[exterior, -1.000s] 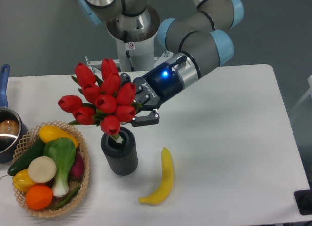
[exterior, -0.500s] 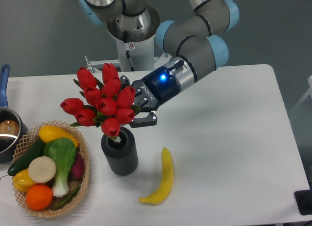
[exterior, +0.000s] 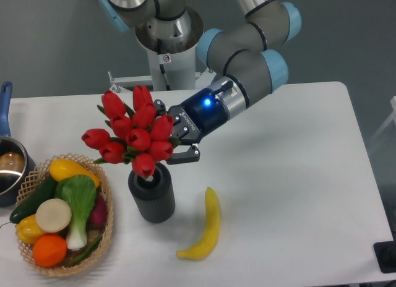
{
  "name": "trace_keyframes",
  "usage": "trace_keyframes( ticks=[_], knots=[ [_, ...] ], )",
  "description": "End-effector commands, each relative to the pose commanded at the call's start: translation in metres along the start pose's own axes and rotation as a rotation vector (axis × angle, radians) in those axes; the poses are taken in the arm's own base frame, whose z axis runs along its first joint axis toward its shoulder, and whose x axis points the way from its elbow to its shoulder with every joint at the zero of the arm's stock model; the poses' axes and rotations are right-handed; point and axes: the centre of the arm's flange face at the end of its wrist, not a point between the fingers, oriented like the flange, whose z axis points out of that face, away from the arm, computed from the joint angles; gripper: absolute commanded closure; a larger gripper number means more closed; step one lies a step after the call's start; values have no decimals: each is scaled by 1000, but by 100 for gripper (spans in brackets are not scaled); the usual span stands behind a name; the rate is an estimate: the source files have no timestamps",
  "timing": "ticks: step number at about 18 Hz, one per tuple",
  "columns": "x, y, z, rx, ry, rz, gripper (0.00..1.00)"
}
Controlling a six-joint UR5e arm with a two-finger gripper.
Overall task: Insert the flowers into the vase
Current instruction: 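Lower the tulip stems down into the black vase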
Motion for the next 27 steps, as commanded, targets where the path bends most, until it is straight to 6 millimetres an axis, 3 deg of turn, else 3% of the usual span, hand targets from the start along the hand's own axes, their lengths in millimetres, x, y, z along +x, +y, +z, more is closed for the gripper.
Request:
trace_keyframes(
  ticks=[14, 19, 27],
  knots=[
    [-4, 38, 0, -10, -2, -28, 66],
    [3, 68, -5, -21, -12, -10, 66],
    [3, 88, -3, -23, -7, 7, 66]
  ],
)
